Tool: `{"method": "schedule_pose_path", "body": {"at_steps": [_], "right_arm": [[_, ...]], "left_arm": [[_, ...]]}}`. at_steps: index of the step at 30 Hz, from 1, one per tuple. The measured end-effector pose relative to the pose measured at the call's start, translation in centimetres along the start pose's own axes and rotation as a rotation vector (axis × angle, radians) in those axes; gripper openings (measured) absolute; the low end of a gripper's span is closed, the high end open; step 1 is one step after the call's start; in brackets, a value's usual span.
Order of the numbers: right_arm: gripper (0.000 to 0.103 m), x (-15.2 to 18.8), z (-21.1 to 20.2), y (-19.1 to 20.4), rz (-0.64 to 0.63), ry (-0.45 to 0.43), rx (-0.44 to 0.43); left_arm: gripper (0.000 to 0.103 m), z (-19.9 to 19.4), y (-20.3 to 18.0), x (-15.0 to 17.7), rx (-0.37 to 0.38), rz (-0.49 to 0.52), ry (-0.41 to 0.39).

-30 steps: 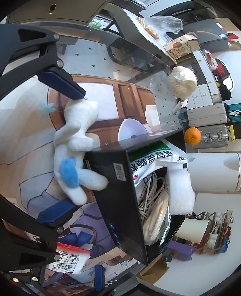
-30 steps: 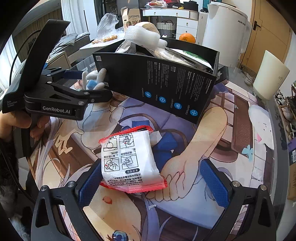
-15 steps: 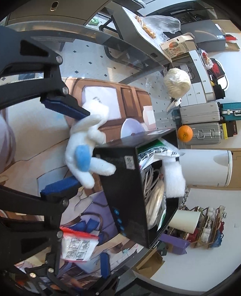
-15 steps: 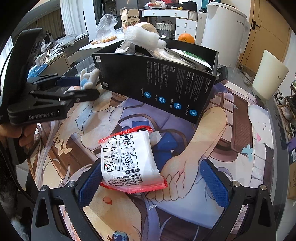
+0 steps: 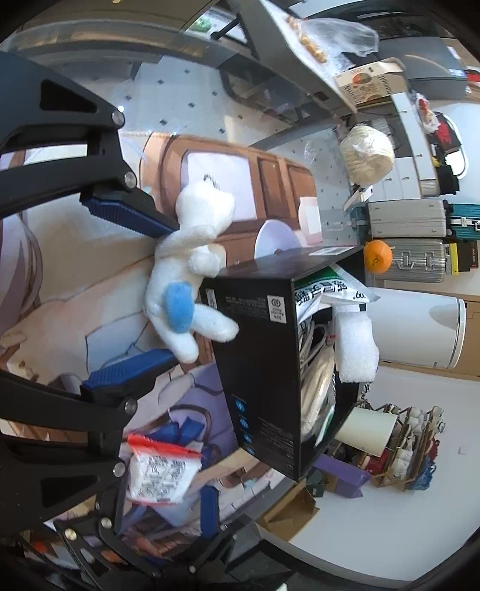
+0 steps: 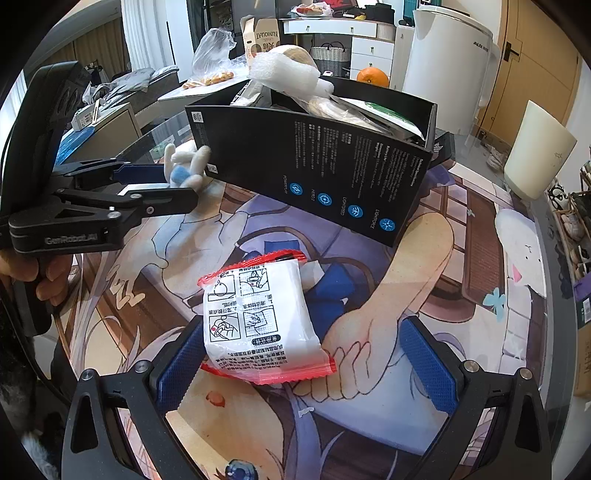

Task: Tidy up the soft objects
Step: 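Lower the left gripper onto the white plush toy and close it while the right gripper holds the bag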

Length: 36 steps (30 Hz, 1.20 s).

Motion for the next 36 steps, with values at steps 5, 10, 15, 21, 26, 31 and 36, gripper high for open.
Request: {"method": "schedule_pose_path", "body": {"at_steps": [5, 10, 15, 21, 26, 31, 36], "right_arm": [[0.102, 0.0, 0.0, 0.0, 0.0, 0.0, 0.001], [0.102, 0.0, 0.0, 0.0, 0.0, 0.0, 0.0], [0.102, 0.0, 0.0, 0.0, 0.0, 0.0, 0.001], [0.102, 0.0, 0.0, 0.0, 0.0, -0.001, 0.0], [0.102, 0.0, 0.0, 0.0, 0.0, -0.001, 0.001], [0.102, 0.0, 0.0, 0.0, 0.0, -0.003, 0.002], [0.102, -0.1, 0.0, 0.0, 0.002, -0.003, 0.003]], "left_arm": [[0.083, -0.4, 0.5, -0.3, 0.039, -0.072, -0.022], [0.083, 0.1, 1.5, -0.6, 0.027, -0.136, -0.021], [0.082, 1.1, 2.0, -0.8, 0.036, -0.188, -0.001], [0.081, 0.7, 2.0, -0.7, 0.057, -0.207, -0.011], [0.082, -0.2, 2.7, -0.8, 0.063, -0.241, -0.04], [0.08, 0.8, 3.5, -0.9, 0.031, -0.264, -0.019], [0.058, 1.3, 2.9, -1.0, 0.018, -0.226, -0.02]]}}
Point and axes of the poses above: each gripper's, at about its wrist camera, not at the fingertips, and z roughly the way its jaws point, y to its left, x to its underside, the point moved 2 cm from there along z, roughly the way its jaws point, and after that the axes turned 6 degrees about -y, right-handed, at the moved point
